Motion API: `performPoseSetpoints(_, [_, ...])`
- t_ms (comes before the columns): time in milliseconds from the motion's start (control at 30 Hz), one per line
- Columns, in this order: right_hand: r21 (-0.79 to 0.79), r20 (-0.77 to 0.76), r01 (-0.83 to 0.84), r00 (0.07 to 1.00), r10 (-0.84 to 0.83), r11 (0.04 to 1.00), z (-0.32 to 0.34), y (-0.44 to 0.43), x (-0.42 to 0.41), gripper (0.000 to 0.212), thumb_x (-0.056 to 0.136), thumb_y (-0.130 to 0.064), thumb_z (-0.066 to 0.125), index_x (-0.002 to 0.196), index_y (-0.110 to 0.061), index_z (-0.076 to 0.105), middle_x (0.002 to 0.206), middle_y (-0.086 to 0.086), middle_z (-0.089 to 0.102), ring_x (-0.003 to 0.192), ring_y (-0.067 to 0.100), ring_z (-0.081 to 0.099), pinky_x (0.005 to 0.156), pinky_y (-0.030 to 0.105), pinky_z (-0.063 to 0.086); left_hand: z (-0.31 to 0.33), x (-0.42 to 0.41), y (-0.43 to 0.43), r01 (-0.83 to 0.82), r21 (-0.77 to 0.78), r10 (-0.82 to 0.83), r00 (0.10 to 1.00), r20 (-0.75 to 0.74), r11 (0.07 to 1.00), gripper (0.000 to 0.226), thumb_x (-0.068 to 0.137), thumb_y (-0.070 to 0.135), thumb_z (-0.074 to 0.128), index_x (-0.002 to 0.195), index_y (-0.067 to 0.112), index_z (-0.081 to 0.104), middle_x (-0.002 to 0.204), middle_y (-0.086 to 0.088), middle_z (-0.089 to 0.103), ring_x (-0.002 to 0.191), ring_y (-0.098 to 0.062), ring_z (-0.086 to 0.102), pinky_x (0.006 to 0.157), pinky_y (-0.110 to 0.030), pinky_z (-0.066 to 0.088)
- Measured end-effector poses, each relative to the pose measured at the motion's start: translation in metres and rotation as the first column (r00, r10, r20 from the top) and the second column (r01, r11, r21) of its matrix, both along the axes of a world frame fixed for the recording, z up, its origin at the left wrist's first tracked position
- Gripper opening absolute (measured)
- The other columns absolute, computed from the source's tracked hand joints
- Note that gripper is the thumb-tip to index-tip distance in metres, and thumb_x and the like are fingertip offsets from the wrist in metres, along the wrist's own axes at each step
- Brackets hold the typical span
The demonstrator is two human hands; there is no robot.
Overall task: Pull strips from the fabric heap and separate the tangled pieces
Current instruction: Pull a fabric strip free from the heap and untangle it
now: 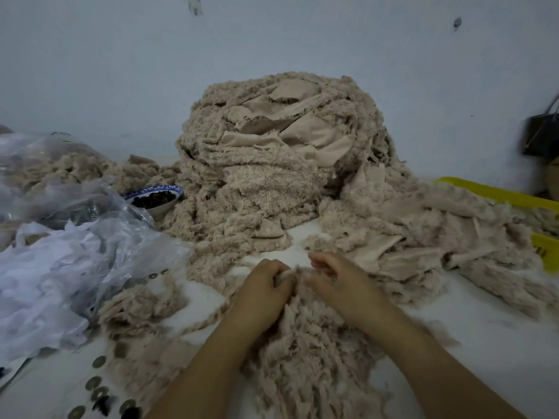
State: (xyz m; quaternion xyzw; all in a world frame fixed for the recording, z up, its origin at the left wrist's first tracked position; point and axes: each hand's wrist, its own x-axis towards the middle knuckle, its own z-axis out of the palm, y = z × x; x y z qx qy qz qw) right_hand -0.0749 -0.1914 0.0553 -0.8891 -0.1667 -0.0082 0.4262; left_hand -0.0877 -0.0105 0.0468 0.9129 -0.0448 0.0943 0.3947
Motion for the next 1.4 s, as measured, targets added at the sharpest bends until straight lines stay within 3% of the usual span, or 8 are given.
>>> performPoseSetpoints(67, [-0.194,0.024,0.014,1.0,-0.01,0.981,-0.007,0.0,0.002,0.046,0.097,-0.043,0.057,0.141,-0.029,0.049,0.127,-0.017,0.043,0.119,0.003,0.047,0.098,0.022,0.042,0.004,0.0,0.003,-0.106,-0.351,0.082,0.993,-0.081,0.931,0.016,0.1,0.036,0.057,0.087,0.031,0.066,0.093,0.002,0.069,0.081,-0.006,0.064,0.067,-0.017,0.047])
performPoseSetpoints(167, [-0.13,0.06,0.102,0.994,-0.095,0.986,-0.002,-0.004,0.006,0.016,0.101,-0.031,0.054,0.108,-0.022,0.065,0.109,-0.005,0.056,0.101,0.011,0.058,0.083,0.018,0.047,0.017,-0.002,0.009,-0.196,-0.871,0.067,0.98,-0.186,0.45,0.02,0.099,0.025,0.061,0.085,0.015,0.072,0.091,-0.013,0.075,0.085,-0.026,0.073,0.076,-0.04,0.061])
performPoseSetpoints(300, [0.028,0.122,0.204,0.971,-0.206,0.979,0.008,-0.009,0.001,0.025,0.102,-0.039,0.049,0.079,-0.029,0.055,0.077,-0.012,0.058,0.071,0.003,0.054,0.057,0.011,0.038,0.026,-0.004,0.02,-0.197,-0.974,0.033,0.98,-0.195,0.111,0.011,0.1,0.019,0.059,0.096,0.012,0.067,0.091,-0.01,0.077,0.08,-0.025,0.076,0.063,-0.039,0.061])
performPoseSetpoints(467, [0.026,0.219,-0.01,0.976,0.004,1.0,0.018,0.004,-0.015,0.039,0.081,-0.078,0.038,0.092,-0.045,0.054,0.098,-0.032,0.047,0.102,-0.007,0.039,0.084,0.013,0.033,0.027,-0.007,0.004,-0.154,-0.952,0.057,0.988,-0.144,0.264,0.018,0.095,0.019,0.065,0.079,0.014,0.07,0.091,-0.015,0.073,0.083,-0.028,0.07,0.076,-0.043,0.059])
performPoseSetpoints(567, [-0.188,0.343,-0.011,0.936,0.077,0.982,0.011,0.013,-0.013,0.035,0.093,-0.053,0.053,0.108,-0.023,0.061,0.108,-0.017,0.045,0.106,0.003,0.034,0.091,0.021,0.034,0.031,-0.011,-0.004,-0.092,-0.943,0.014,0.996,-0.093,0.32,0.011,0.093,0.018,0.067,0.093,0.012,0.076,0.101,-0.013,0.075,0.092,-0.027,0.072,0.078,-0.039,0.059])
performPoseSetpoints(800, [0.186,0.368,0.194,0.895,-0.251,0.963,0.016,-0.003,-0.007,0.019,0.104,-0.018,0.049,0.085,-0.019,0.053,0.086,-0.01,0.045,0.077,-0.006,0.047,0.064,0.011,0.034,0.032,-0.01,0.006,-0.09,-0.933,0.163,0.986,-0.035,0.348,0.026,0.104,0.02,0.052,0.079,0.014,0.058,0.056,0.003,0.05,0.048,-0.009,0.038,0.041,-0.017,0.033])
performPoseSetpoints(1167, [0.266,0.325,0.09,0.929,-0.177,0.96,0.024,-0.001,-0.018,0.027,0.092,-0.032,0.048,0.119,-0.033,0.049,0.121,-0.014,0.041,0.1,-0.008,0.043,0.083,0.004,0.033,0.044,-0.021,-0.004,0.011,-0.999,-0.214,0.977,0.022,-0.052,0.012,0.081,0.019,0.065,0.087,0.008,0.063,0.078,-0.007,0.068,0.065,-0.014,0.069,0.051,-0.02,0.056])
performPoseSetpoints(1400, [0.185,0.223,-0.024,0.975,-0.019,0.982,0.018,0.016,-0.02,0.025,0.091,-0.061,0.054,0.097,-0.037,0.054,0.098,-0.02,0.061,0.092,-0.002,0.059,0.072,0.012,0.044,0.039,-0.024,-0.013,0.152,-0.956,-0.341,0.938,0.059,0.252,0.039,0.088,0.041,0.057,0.1,0.012,0.079,0.107,-0.01,0.075,0.096,-0.018,0.073,0.077,-0.027,0.059])
